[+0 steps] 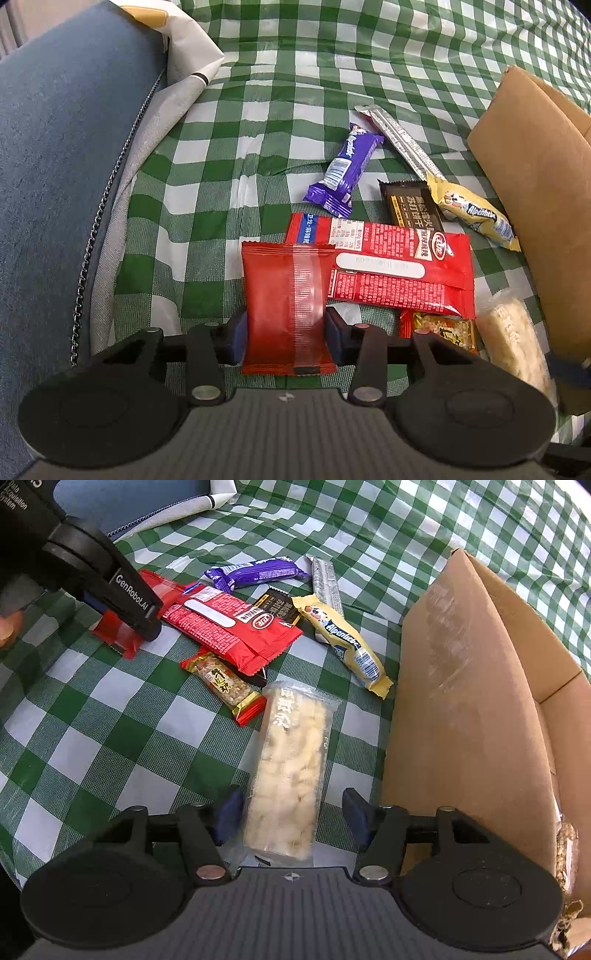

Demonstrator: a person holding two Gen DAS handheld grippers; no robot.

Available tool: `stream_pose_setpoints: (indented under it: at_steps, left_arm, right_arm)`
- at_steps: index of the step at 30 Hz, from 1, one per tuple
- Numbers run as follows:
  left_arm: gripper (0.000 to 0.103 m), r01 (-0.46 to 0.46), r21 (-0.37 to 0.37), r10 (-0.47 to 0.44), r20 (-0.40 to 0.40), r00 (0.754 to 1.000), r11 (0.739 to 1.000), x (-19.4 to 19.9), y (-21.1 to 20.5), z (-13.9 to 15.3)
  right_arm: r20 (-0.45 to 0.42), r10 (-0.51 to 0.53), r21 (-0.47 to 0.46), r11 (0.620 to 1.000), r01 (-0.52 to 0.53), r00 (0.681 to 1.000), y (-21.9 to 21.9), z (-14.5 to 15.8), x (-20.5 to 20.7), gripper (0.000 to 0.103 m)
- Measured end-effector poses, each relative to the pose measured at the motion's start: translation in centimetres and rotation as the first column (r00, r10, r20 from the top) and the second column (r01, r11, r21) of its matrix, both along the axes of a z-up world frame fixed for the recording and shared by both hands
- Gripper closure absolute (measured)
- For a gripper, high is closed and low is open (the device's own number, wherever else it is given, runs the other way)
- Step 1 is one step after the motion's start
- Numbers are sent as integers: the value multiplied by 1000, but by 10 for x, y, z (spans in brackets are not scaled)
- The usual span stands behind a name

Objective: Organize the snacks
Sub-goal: 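Close the left tool on the red wafer pack while the right tool grasps the rice-cake bar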

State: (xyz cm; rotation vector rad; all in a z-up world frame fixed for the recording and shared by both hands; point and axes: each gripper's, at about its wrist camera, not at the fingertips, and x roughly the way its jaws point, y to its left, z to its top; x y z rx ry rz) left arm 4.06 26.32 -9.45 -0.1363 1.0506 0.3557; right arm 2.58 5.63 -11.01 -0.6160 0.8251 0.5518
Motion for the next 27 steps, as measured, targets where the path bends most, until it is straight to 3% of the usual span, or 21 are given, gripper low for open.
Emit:
stream_pose_setpoints:
  at_steps: [1,2,16,22,27]
  left_arm:
    - [57,-6,-5,6,7,1000,1000,0,1,1]
    - [57,-12,-9,12,17,1000,1000,-1,2,2]
    - [57,-49,-82,63,184,981,995,-7,8,28]
    - [57,-29,-90,49,236,970,996,-9,4,36]
    - [57,-20,-92,44,273,961,996,-10,-1,42]
  right_arm:
    - [-13,5,12,1000,-5,1000,0,0,1,59]
    - [-17,5,17,1000,-5,1000,0,0,1,62]
    - [93,7,67,998,-13,996,-6,23,-3,65]
    - [192,44,48,997,-55,980,-5,37,-11,65]
    - [320,66,70,993,-93,945,-11,62,-20,65]
